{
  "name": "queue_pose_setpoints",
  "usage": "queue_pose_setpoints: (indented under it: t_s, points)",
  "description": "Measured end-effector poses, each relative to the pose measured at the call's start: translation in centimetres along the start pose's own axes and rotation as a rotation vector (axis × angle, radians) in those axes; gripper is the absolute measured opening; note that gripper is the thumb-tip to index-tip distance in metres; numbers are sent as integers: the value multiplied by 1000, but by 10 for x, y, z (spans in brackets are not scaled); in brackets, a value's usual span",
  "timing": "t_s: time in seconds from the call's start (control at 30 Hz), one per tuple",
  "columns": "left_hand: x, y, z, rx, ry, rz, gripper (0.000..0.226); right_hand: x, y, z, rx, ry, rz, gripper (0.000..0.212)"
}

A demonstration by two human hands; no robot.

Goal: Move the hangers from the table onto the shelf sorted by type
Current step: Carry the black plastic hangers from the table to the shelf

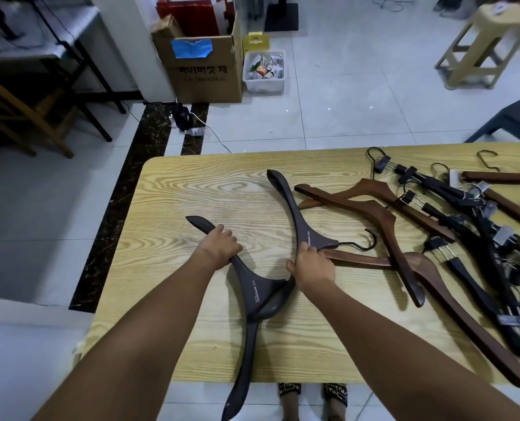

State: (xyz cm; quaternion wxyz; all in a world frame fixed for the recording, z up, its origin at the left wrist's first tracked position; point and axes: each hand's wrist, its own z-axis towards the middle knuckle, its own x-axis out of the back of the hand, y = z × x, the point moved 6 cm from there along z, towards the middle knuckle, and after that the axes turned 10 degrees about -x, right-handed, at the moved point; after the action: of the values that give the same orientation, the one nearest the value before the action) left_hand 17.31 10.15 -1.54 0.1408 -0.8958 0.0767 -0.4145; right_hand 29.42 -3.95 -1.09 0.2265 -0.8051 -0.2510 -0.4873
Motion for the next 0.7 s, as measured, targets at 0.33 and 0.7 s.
queue_pose_setpoints:
  t_s: [0.33,0.7]
  points:
    - [-1,0,0,-3,15,-4,28,-26,-4,-7,-355,-141,271,55]
    - [-5,0,-2,-4,26,0,29,-35,-2,-12,-515,-241,441,48]
